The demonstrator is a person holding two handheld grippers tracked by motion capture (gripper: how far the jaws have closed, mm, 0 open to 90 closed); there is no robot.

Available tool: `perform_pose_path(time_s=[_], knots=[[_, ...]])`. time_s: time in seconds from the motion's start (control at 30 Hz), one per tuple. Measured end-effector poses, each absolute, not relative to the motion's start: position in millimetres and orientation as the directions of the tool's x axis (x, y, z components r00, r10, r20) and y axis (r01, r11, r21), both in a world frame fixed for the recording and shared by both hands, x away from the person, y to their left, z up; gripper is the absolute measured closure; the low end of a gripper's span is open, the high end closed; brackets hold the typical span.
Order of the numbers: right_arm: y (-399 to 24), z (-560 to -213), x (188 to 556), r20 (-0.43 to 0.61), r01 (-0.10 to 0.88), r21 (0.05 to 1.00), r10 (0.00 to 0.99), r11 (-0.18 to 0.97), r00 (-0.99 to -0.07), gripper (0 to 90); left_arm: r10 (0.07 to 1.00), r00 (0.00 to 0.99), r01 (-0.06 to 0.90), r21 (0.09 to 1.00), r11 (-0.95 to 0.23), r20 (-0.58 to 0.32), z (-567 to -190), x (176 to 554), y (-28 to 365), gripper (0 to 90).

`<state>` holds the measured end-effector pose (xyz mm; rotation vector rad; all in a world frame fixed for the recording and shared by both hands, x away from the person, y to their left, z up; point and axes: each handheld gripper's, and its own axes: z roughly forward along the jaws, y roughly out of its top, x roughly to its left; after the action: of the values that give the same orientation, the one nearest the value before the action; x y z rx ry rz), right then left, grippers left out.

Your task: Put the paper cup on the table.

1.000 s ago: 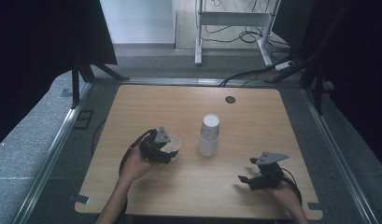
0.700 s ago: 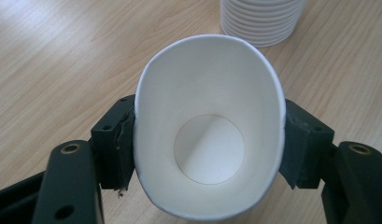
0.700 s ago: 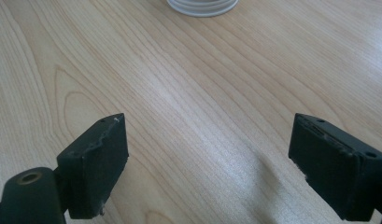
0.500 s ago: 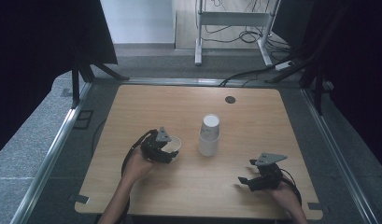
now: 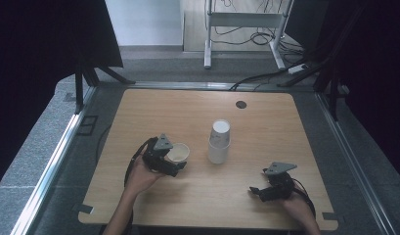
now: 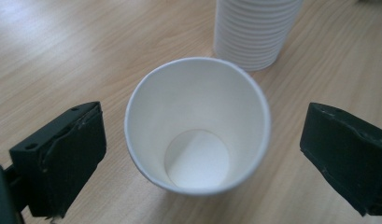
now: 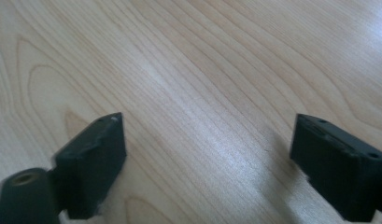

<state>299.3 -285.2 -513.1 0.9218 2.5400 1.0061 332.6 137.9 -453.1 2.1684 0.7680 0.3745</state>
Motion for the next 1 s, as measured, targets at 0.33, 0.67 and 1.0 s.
perform_pose_path(time_s=[0.33,0.67,1.0], knots=[[-288,-517,301,0.005,0.478,0.693,0.659,0.54,-0.752,0.0,0.652,0.758,0.388,0.792,-0.471,0.016,-457,307,150,0.0],[-288,-517,301,0.005,0.478,0.693,0.66,0.54,-0.752,0.0,0.698,0.716,0.415,0.802,-0.429,0.003,-481,288,168,0.0],[-288,-517,301,0.006,0.479,0.693,0.66,0.538,-0.751,0.0,0.712,0.702,0.477,0.756,-0.449,-0.02,-512,283,170,0.0]])
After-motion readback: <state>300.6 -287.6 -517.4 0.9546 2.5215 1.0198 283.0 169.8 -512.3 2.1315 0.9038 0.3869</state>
